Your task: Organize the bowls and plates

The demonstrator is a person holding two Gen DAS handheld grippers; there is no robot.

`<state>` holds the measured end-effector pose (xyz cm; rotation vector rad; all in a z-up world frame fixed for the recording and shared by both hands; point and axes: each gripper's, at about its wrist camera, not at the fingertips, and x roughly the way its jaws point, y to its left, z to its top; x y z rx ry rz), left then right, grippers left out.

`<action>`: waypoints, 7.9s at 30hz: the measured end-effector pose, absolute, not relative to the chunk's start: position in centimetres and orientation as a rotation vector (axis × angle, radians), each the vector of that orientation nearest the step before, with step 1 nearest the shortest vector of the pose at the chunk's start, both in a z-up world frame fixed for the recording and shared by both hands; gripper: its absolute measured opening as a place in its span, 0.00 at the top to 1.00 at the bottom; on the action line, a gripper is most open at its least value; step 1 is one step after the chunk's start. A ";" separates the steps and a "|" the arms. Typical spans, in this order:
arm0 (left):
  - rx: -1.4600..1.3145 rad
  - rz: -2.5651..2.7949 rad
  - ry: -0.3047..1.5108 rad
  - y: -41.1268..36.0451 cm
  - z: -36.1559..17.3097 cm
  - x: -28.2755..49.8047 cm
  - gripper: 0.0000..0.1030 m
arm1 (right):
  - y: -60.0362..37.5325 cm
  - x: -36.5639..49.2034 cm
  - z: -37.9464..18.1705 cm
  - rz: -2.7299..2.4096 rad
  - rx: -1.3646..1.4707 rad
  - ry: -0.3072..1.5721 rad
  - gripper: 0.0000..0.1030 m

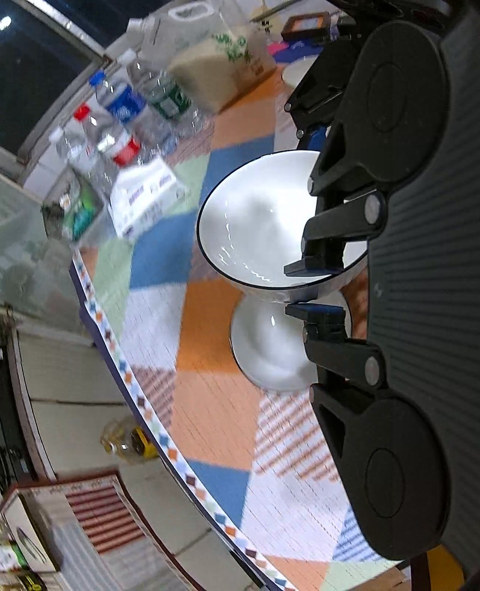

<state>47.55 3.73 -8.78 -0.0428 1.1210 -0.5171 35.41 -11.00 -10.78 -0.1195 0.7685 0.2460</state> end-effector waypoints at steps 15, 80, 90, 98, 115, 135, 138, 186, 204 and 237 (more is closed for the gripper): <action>0.077 -0.446 1.185 5.6 -13.4 50.4 0.87 | -6.8 39.4 -14.3 0.307 -0.149 0.850 0.19; 0.139 -0.708 1.090 -14.4 -8.0 34.0 0.69 | -29.4 17.5 -10.8 -0.262 0.124 0.773 0.13; 0.139 -0.760 1.105 -22.2 -11.7 33.2 0.60 | -33.4 16.6 -16.5 -0.289 0.129 0.845 0.12; 0.117 -0.794 1.160 -26.1 -14.5 33.9 0.56 | -35.2 18.9 -20.4 -0.295 0.124 0.866 0.12; 0.133 -0.812 1.224 -29.5 -19.3 34.8 0.74 | -36.5 21.7 -21.7 -0.222 0.068 0.834 0.02; 0.136 -0.799 1.148 -25.2 -14.7 37.6 0.81 | -32.5 24.0 -18.0 -0.240 0.047 0.736 0.05; 0.140 -0.778 1.135 -23.2 -12.9 38.1 0.82 | -31.2 24.8 -16.5 -0.226 0.034 0.724 0.05; 0.238 -0.566 1.202 4.7 -11.0 50.9 0.82 | -5.8 38.7 -12.9 0.225 -0.081 0.728 0.04; 0.373 -0.524 1.188 3.3 -13.4 51.6 0.82 | -4.5 39.9 -13.8 0.231 -0.177 0.834 0.03; -0.151 -0.562 1.193 10.2 -16.8 54.3 0.47 | 1.9 32.2 -18.8 -0.074 0.259 0.699 0.06</action>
